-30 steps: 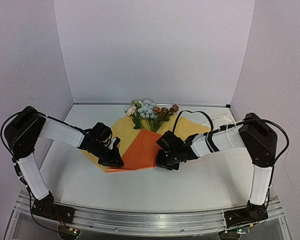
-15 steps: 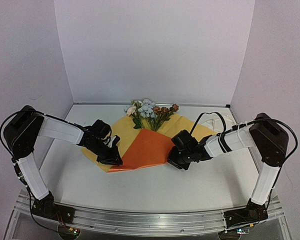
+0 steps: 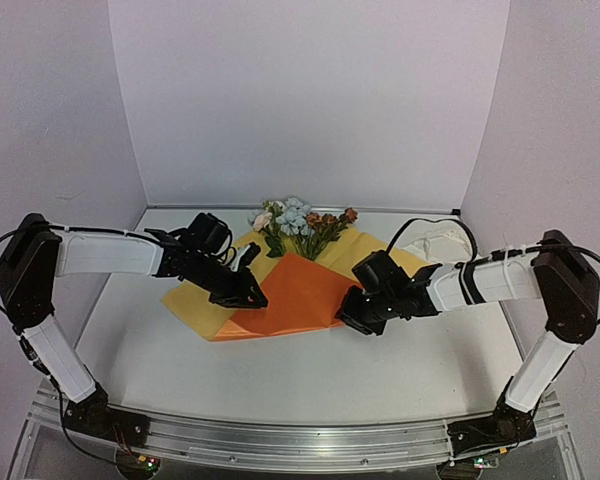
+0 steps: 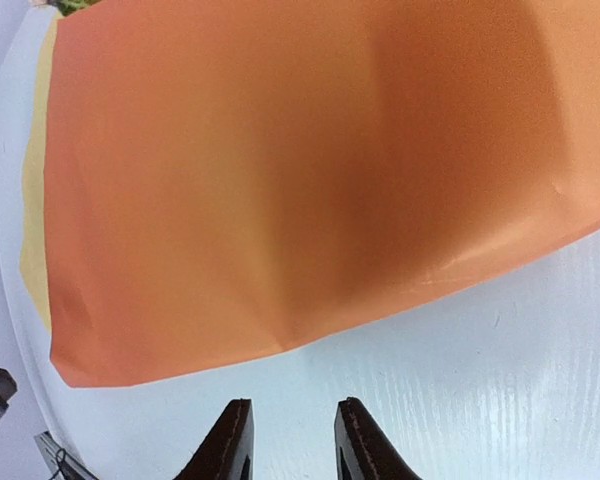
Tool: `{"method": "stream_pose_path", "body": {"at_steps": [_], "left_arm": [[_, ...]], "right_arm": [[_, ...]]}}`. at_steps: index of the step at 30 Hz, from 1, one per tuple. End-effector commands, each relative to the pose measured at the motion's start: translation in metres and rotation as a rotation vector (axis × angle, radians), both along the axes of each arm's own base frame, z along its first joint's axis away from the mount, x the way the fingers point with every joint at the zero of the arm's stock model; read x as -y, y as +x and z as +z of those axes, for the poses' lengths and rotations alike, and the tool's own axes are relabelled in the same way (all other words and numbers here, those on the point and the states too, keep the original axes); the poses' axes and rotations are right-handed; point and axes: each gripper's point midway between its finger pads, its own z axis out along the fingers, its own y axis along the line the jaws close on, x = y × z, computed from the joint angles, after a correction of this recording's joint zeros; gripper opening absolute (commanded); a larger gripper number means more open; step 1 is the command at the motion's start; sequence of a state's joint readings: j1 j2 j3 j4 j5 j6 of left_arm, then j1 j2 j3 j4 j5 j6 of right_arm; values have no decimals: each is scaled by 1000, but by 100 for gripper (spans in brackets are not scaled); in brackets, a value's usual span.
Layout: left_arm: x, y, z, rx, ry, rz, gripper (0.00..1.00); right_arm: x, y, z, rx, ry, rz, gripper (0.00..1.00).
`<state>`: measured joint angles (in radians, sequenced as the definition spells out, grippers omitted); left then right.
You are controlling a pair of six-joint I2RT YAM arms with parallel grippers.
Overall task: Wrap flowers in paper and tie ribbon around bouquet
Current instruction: Press the fold line of the 1/4-folded wrapping paper.
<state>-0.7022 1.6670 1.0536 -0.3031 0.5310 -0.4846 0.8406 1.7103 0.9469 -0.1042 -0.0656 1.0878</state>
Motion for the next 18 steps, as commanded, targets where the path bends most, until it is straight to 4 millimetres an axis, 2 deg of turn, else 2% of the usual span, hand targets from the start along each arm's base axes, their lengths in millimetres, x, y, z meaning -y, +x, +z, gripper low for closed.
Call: {"method": "stream_pose_path", "body": {"at_steps": [1,10,18], "left_arm": [[22,-14,-5,-44,-63,-31,19],[16,-2,-43,-84,-62,51,19],[1,-4,-68,-120,-18,69,18]], "right_arm": [[9,7,8,41,-84,88,34],[10,38,-13,87,-151,215,34],[33,43,-28,134,-253,219,35]]}}
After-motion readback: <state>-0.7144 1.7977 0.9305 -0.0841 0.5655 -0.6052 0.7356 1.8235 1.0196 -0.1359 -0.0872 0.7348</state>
